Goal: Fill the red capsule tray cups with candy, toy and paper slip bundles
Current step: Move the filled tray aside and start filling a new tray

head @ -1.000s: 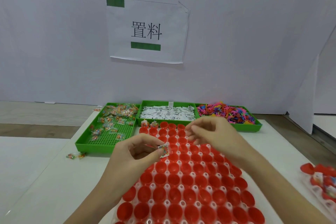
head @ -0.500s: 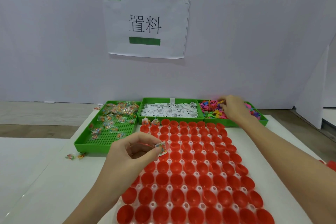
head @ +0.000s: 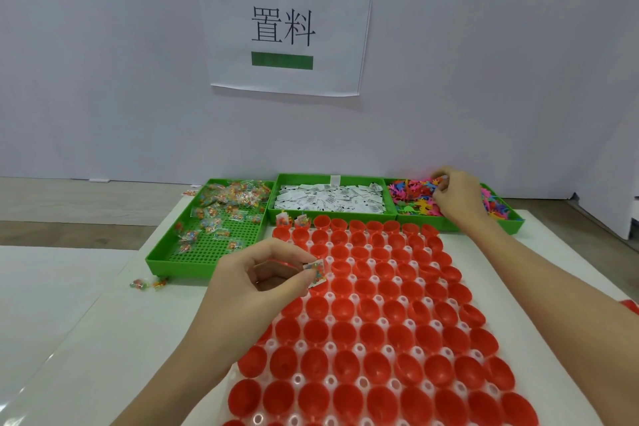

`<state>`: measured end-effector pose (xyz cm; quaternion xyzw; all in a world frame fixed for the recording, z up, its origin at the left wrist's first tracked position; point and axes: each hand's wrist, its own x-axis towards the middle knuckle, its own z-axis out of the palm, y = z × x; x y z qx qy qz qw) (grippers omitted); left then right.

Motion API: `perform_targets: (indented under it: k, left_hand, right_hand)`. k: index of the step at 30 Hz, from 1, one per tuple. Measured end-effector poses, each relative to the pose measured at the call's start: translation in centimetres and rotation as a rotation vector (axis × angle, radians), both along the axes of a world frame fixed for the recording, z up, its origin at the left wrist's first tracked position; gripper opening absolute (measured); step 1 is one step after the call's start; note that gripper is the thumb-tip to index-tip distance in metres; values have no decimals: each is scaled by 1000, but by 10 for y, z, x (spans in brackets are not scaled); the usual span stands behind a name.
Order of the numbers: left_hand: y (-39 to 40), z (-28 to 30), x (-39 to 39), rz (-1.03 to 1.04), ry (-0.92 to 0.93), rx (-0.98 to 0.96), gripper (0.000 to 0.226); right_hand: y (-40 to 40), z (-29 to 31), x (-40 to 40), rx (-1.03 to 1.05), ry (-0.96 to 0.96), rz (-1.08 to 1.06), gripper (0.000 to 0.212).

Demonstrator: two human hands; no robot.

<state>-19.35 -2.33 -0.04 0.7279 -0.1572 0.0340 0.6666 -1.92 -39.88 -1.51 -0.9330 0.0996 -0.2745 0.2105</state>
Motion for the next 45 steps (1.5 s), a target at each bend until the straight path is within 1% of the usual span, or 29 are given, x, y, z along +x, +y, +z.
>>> perform_targets:
  k: [2,3,7,10,12,13,15,17,19,22,24,26,28,31,33,37,39,42,45]
  left_hand:
    - [1,1,0,3,-1,3,10]
    - [1,1,0,3,-2,5,10]
    - [2,2,0,9,-21,11,12]
    - [2,3,-1,8,-44,23,15]
    - [2,3,-1,0,-47,30,16]
    - [3,3,-1,-2,-48,30,16]
    - [4,3,0,-10,-42,24,16]
    - [4,3,0,-20,-43,14,16]
    - [5,2,1,-26,-53,13,16]
    - [5,1,1,-22,-68,15,16]
    - [3,0,2,-19,-77,17,18]
    - [2,-1,2,-21,-91,27,19]
    - [2,-2,3,-24,-111,55,19]
    - [4,-5,5,-19,-128,81,19]
    - [4,-7,6,-22,-133,95,17]
    - [3,-10,9,14,-167,118,14]
    - [3,-10,10,20,-184,119,14]
    - [2,-9,8,27,-221,121,14]
    - [-1,-6,11,53,-232,110,17]
  right_hand:
    - [-1,-1,-4,56,14,1,36]
    - [-1,-2,-7,78,25,-6,34]
    - [-2,-6,-17,131,7,-12,19]
    - [-1,-7,-27,146,-13,-14,14]
    - [1,-4,-35,193,-28,-18,12]
    - [5,-2,-40,243,-46,-12,10]
    - [18,7,-53,426,-61,49,7]
    - [40,19,-72,639,-28,184,7]
    - [66,31,-97,749,27,340,10]
    - [108,41,-137,756,115,534,12]
    - [134,39,-159,739,155,614,9]
    - [156,33,-174,667,171,664,6]
    - [169,28,-183,623,165,687,3]
    - [173,25,-187,616,139,682,2]
    - [173,24,-188,624,162,706,1]
    - [172,26,-186,650,213,773,10]
    - [171,28,-183,601,223,801,9]
    - [172,30,-176,544,202,773,17]
    - [171,35,-162,480,226,773,12]
